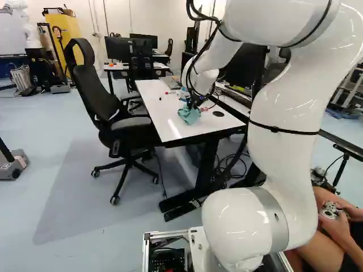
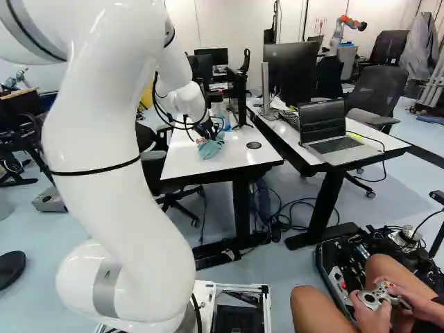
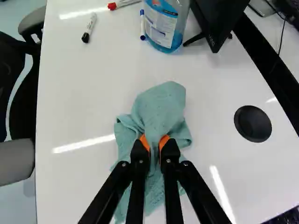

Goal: Clean the table with the green towel

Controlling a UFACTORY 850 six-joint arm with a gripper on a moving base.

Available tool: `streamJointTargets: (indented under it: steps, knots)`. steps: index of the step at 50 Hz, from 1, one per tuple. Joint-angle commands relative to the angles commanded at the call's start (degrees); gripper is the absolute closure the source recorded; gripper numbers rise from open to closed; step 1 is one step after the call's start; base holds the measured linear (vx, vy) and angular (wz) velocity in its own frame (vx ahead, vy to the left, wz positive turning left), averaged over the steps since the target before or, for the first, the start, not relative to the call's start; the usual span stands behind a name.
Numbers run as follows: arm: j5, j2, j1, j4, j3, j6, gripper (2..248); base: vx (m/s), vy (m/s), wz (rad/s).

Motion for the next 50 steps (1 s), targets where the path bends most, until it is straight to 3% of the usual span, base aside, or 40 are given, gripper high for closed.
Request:
streamJointTargets:
  steps: [16, 50]
  knots:
    - [-1.18, 5.99, 1.82, 0.0, 4.56, 0.0, 209, 0.0, 0.0, 0.0]
    - [-1.18, 6.06, 1.87, 0.0, 4.64, 0.0, 209, 0.0, 0.0, 0.0]
